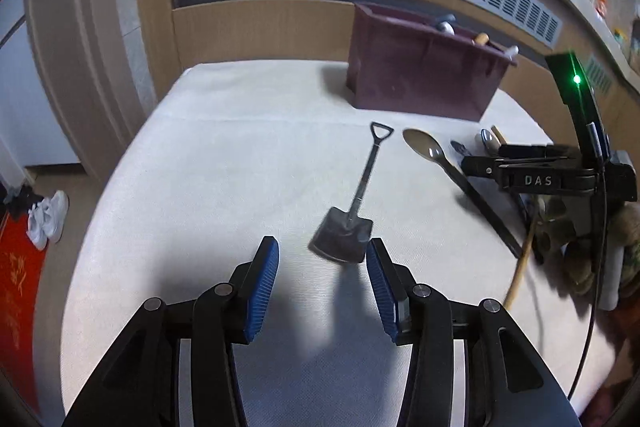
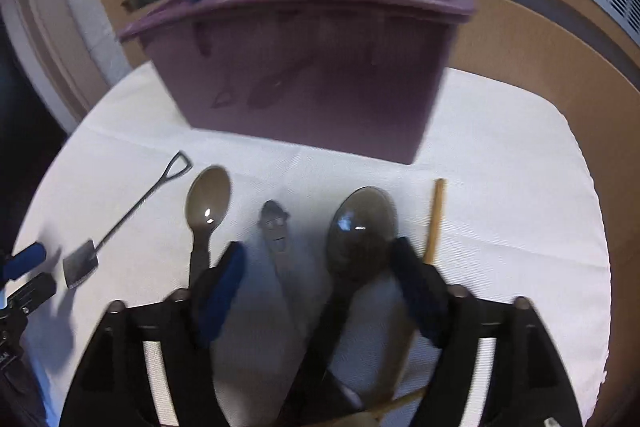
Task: Organize utensils
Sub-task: 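Grasp the small metal shovel with the left tool while the right tool grasps the dark brown spoon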
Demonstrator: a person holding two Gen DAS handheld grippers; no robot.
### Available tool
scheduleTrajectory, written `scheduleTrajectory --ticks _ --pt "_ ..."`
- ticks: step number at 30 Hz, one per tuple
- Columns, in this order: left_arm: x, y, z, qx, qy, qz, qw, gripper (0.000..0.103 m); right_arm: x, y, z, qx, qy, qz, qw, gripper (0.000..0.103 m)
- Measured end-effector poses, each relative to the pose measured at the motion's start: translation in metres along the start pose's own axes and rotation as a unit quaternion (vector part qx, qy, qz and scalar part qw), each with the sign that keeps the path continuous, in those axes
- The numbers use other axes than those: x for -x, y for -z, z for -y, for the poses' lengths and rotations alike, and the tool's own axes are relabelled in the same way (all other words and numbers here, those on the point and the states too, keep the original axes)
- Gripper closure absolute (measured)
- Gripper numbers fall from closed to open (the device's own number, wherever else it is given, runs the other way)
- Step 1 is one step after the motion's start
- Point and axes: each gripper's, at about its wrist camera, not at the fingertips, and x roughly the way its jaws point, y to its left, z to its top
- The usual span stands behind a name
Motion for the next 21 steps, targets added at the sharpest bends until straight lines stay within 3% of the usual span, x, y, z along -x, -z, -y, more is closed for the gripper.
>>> scheduleTrajectory --ticks 5,7,9,12,16,21 --pt "-0.008 -0.003 0.005 -0.01 0.003 -0.009 0.9999 0.056 0.003 -0.005 0.001 0.008 -0.02 -0.021 1.0 0.022" --pt "-0.009 -0.004 0.005 -0.012 0.002 -0.01 0.9999 0.056 0.008 -0.003 0.009 -0.012 -0.019 -0.003 1.0 0.037" --pt "-0.009 -0.004 0.006 -0.014 0.004 -0.01 0.9998 0.056 0.013 0.0 0.013 -0.005 0.003 0.012 1.0 0.068" --pt "-0.006 -0.003 0.009 -0.026 0.008 -0.005 0.9996 0.056 0.029 0.005 0.021 -0.008 -0.025 0.021 0.999 0.07" --pt "-0.003 -0.003 0.013 -0.05 0.005 0.004 0.9987 0.056 0.068 0.015 0.026 0.004 -0.029 0.068 0.997 0.07" --pt "-0.016 -0.006 0.02 -0.067 0.0 -0.014 0.9976 0.056 0.095 0.021 0.026 0.007 -0.04 0.092 0.995 0.07"
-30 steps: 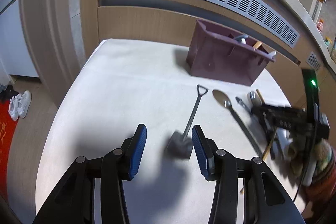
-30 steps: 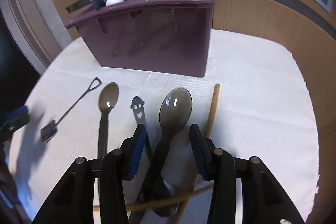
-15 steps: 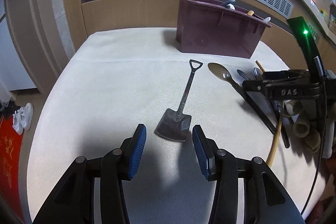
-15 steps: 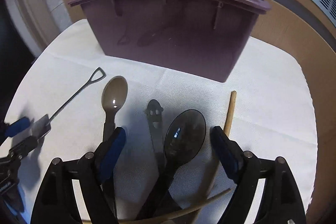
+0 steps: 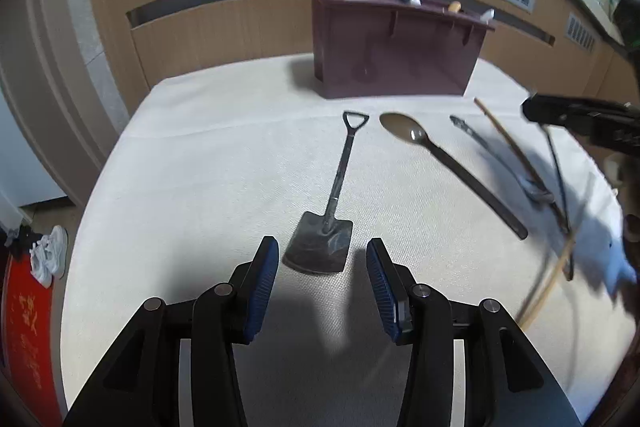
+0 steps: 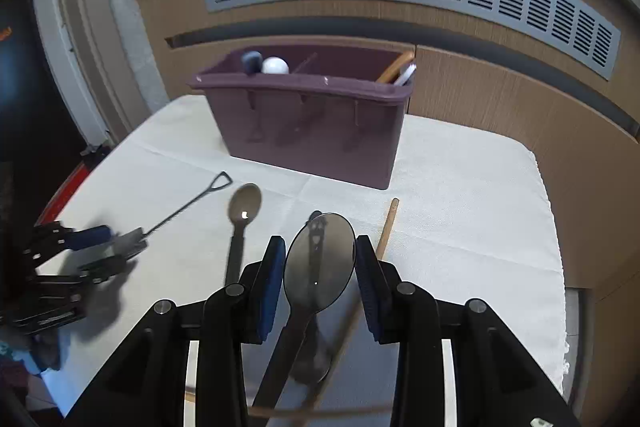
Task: Organize utensils
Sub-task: 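Grasp the small metal shovel with the left tool while the right tool grasps the dark brown spoon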
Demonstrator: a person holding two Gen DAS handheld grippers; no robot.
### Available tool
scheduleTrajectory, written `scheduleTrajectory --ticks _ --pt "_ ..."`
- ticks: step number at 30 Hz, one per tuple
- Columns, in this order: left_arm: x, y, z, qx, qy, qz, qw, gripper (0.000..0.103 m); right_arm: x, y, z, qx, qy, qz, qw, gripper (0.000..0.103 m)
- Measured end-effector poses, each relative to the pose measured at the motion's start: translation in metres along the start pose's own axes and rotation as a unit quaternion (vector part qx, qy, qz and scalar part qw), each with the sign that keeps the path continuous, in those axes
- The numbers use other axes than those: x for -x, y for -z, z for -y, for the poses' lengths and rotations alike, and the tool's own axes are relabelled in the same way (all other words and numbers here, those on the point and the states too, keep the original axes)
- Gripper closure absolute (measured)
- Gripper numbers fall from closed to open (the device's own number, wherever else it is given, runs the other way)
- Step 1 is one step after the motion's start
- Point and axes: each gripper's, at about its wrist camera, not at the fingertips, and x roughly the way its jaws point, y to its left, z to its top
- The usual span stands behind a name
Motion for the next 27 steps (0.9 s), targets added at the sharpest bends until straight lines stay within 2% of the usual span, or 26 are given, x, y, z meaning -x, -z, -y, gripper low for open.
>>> scheduleTrajectory --ticks 1,6,8,11,16,19,22,25,27 --pt "-0.005 -0.001 0.0 0.001 -0.005 -0.01 0.9999 0.056 0.003 0.002 -0.001 0.001 0.0 0.002 1.0 0.07" --pt "-0.009 -0.005 -0.006 0.022 -0.014 -0.01 0.9996 0.057 0.007 0.0 -0.012 0.014 0.005 0.018 1.0 0.07" --pt "-0.008 -0.007 -0.006 0.026 -0.018 -0.005 0.9995 0.066 0.007 0.0 -0.015 0.016 0.005 0.022 1.0 0.07" --pt "0.007 -0.011 -0.004 0.029 -0.02 0.023 0.9991 0.067 0.011 -0.002 -0.017 0.02 0.006 0.035 0.999 0.07" --pt "0.057 -0.033 0.003 0.027 -0.023 0.11 0.9933 0.069 0.031 -0.007 -0.016 0.018 0.005 0.067 0.998 0.07" --pt "0.077 -0.049 0.006 0.029 -0.029 0.142 0.989 0.07 0.043 -0.013 -0.014 0.015 0.002 0.086 0.996 0.071" --pt "0.084 -0.063 0.004 0.036 -0.028 0.156 0.9867 0.071 0.051 -0.018 -0.014 0.016 0.003 0.098 0.995 0.071" --pt "0.085 -0.072 0.002 0.044 -0.028 0.155 0.9865 0.092 0.055 -0.02 -0.014 0.02 0.008 0.105 0.994 0.071" --pt "0.084 -0.075 0.0 0.05 -0.025 0.152 0.9869 0.092 0.055 -0.022 -0.014 0.021 0.01 0.105 0.994 0.071"
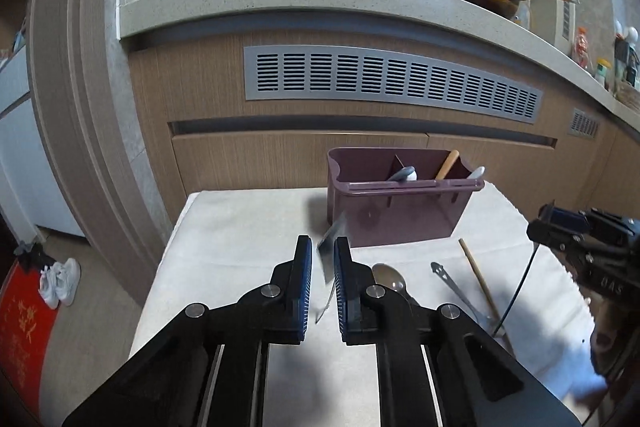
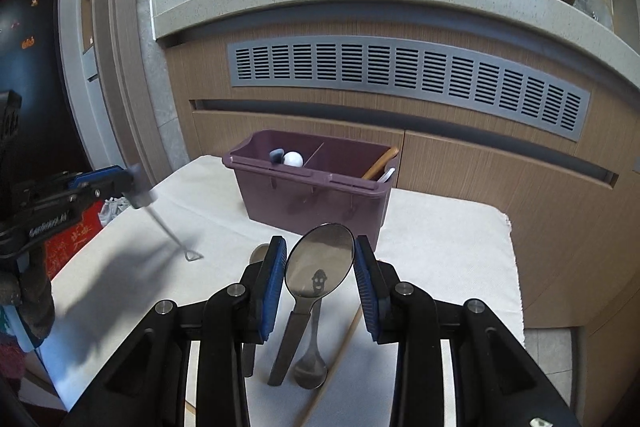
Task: Organize utensils
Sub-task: 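Grasp the small metal shovel with the left tool while the right tool grasps the dark brown spoon, then drop the metal shovel into the caddy with the left tool while the right tool holds the brown spoon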
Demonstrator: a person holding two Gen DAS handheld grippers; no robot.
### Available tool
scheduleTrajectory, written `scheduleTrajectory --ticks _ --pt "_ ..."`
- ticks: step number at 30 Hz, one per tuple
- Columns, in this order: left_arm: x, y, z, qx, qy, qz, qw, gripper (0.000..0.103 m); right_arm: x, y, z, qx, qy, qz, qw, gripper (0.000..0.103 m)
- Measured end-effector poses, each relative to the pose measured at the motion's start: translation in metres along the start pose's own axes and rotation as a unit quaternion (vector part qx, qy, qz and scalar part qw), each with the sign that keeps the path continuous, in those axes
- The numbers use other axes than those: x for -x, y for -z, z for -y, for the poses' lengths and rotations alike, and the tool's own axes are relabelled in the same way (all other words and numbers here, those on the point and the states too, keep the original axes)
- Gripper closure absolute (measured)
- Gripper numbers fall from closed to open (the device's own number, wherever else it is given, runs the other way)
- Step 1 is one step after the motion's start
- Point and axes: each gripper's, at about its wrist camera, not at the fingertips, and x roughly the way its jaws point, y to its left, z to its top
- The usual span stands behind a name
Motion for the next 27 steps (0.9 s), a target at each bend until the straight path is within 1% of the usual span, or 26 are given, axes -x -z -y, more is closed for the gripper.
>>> scheduleTrajectory --ticks 4,6,7,9,11,13,15,16,17,18,20,22,24,27 --pt "-0.003 0.001 0.003 -0.001 0.006 -0.006 1.0 0.093 -0.002 0.001 0.0 0.001 0.0 -0.002 1.0 0.071" --pt "-0.008 0.003 0.005 -0.003 0.018 -0.016 0.9997 0.093 -0.004 0.002 0.0 0.0 0.001 -0.004 1.0 0.071" --pt "-0.011 0.003 0.005 -0.003 0.028 -0.023 0.9993 0.093 -0.004 0.002 0.0 -0.001 0.002 -0.004 1.0 0.071" --pt "-0.021 0.006 0.007 -0.001 0.062 -0.048 0.9969 0.092 -0.004 0.003 0.002 -0.002 0.001 -0.005 1.0 0.071" --pt "-0.034 0.013 0.012 -0.01 0.096 -0.08 0.9921 0.092 -0.003 0.004 0.003 -0.001 0.003 -0.004 1.0 0.071" --pt "-0.045 0.021 0.022 -0.031 0.114 -0.098 0.9882 0.09 -0.002 0.006 0.006 -0.004 0.006 -0.005 1.0 0.071" --pt "-0.057 0.026 0.029 -0.047 0.135 -0.112 0.9833 0.084 -0.001 0.007 0.012 -0.012 0.004 -0.008 1.0 0.071" --pt "-0.067 0.029 0.033 -0.055 0.154 -0.123 0.9788 0.078 0.0 0.008 0.014 -0.015 0.003 -0.009 1.0 0.071" --pt "-0.075 0.029 0.034 -0.058 0.165 -0.131 0.9758 0.075 0.0 0.008 0.018 -0.021 0.002 -0.011 1.0 0.071" --pt "-0.086 0.029 0.035 -0.059 0.17 -0.139 0.9739 0.075 0.001 0.009 0.022 -0.027 0.001 -0.011 1.0 0.071" --pt "-0.1 0.025 0.034 -0.05 0.169 -0.142 0.974 0.075 0.002 0.01 0.026 -0.033 0.0 -0.012 0.999 0.071" --pt "-0.109 0.017 0.032 -0.03 0.188 -0.142 0.9714 0.075 0.005 0.012 0.031 -0.036 0.004 -0.011 0.999 0.071" --pt "-0.108 0.012 0.031 -0.019 0.194 -0.139 0.9708 0.075 0.008 0.014 0.036 -0.039 0.011 -0.008 0.999 0.071" --pt "-0.095 0.009 0.031 -0.035 0.195 -0.122 0.9726 0.074 0.009 0.017 0.044 -0.046 0.008 -0.011 0.999 0.071"
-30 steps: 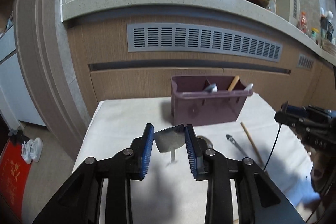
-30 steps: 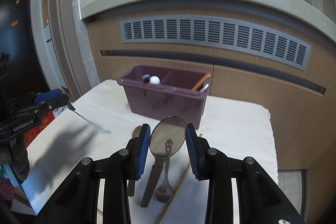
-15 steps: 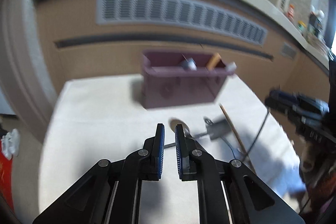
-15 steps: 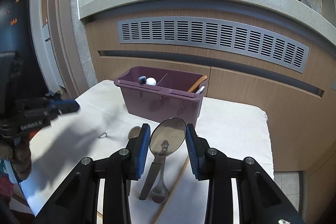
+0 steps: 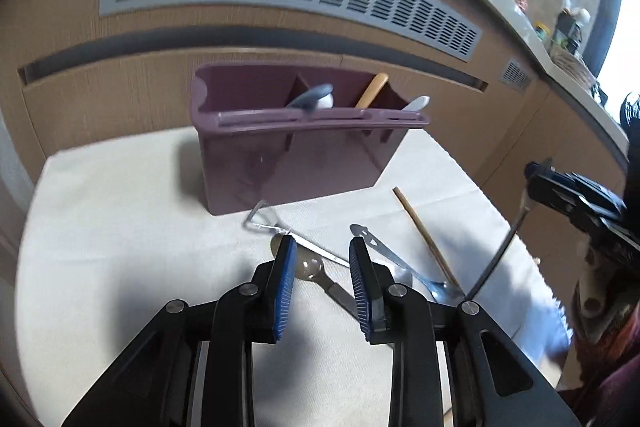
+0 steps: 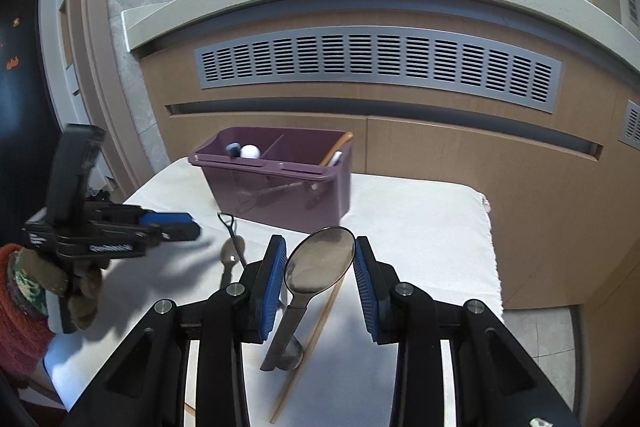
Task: Organize utensils
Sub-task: 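Drop the metal shovel into the caddy with the left tool while the right tool holds the brown spoon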
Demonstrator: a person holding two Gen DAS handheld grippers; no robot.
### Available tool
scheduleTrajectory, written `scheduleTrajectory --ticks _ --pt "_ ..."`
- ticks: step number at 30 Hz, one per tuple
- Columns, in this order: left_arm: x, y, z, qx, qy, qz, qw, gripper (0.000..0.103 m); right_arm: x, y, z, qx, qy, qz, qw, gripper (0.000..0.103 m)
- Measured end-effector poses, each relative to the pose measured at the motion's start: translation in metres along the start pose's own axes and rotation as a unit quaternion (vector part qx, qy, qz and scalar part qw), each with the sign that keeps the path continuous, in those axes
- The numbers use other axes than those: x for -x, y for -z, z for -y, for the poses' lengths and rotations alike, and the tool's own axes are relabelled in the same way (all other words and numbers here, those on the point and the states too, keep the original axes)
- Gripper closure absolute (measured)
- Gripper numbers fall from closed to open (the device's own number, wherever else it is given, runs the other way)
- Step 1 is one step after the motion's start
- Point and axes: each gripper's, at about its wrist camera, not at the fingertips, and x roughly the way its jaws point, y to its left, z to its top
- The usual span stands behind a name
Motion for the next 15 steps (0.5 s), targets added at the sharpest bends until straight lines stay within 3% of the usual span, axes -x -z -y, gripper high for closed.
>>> scheduleTrajectory --ticks 4,7,11,15 --pt "-0.013 -0.013 0.01 -0.014 0.021 -0.006 0.9997 0.07 -0.006 -0.003 0.003 -0.006 -0.008 -0.004 1.0 0.071" --pt "-0.058 -0.028 0.019 -0.032 0.054 -0.053 0.9966 0.07 -0.009 -0.005 -0.001 -0.008 -0.008 -0.007 1.0 0.071" --pt "-0.1 -0.039 0.026 -0.073 0.033 -0.094 0.9924 0.07 0.0 -0.002 -0.002 0.009 -0.007 -0.007 1.0 0.071" --pt "-0.103 -0.029 0.01 -0.068 0.015 -0.12 0.9903 0.07 0.004 0.0 0.011 0.002 -0.007 -0.01 1.0 0.071"
